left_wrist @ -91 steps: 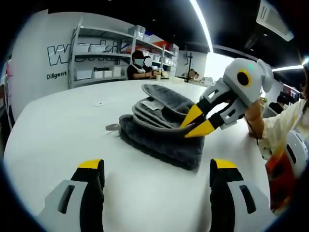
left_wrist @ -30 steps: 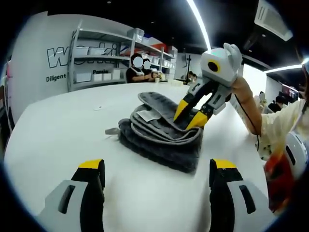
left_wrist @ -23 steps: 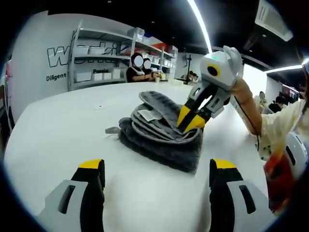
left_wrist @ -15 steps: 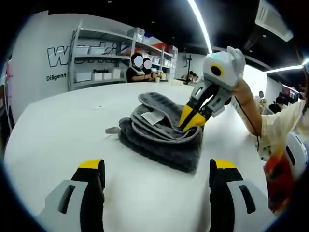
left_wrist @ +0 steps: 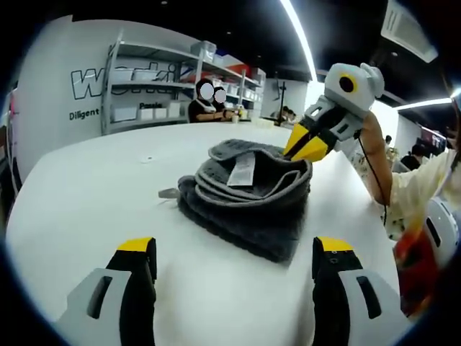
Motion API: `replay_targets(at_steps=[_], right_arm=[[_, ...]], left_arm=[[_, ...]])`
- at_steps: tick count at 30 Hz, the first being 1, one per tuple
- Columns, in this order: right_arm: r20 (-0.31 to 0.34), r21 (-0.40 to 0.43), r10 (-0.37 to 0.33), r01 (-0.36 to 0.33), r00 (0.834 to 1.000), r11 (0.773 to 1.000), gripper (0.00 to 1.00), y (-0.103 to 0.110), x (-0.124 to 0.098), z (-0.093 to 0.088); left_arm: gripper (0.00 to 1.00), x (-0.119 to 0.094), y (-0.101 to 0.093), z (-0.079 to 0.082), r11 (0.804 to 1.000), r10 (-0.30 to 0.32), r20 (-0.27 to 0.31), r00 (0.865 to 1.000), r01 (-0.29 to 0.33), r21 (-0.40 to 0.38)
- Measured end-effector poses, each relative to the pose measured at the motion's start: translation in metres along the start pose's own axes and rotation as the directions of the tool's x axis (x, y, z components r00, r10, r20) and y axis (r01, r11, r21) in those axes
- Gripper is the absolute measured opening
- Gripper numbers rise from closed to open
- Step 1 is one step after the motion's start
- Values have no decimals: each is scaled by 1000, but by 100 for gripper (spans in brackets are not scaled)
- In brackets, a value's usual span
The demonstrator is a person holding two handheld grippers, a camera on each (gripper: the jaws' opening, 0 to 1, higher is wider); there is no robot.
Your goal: Fold the towel on the table until its edges align and the towel forms a compact rectangular stack.
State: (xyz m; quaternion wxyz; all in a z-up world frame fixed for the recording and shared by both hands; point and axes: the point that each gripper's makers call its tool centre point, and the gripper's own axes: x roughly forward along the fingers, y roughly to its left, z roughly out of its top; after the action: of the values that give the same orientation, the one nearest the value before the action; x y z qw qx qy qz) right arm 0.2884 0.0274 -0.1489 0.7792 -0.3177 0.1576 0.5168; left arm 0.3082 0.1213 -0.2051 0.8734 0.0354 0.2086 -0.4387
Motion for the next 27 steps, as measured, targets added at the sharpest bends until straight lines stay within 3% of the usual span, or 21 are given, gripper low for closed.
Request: replay_targets(at_steps=[7,18,23,27], right_arm=[[9,-52,27,-26,1000,998,0,19,-1,0],[-30,-40,91,-92,995,995,0,38,18,-18],[-36,-32,102,-103,994,994,1,39,22,-23],[-23,-6,101,-101,995,995,3,36,21,-20]], left_arm=[[86,0,1,0,1000,6,7,1000,-6,-15],[79,0,-6,6,999,-28,51,998,30,-41],[76,-1,-10,14,993,-67,101,993,77,-95],[71,-1,-19,23,978,-125,163,979,149,-145]])
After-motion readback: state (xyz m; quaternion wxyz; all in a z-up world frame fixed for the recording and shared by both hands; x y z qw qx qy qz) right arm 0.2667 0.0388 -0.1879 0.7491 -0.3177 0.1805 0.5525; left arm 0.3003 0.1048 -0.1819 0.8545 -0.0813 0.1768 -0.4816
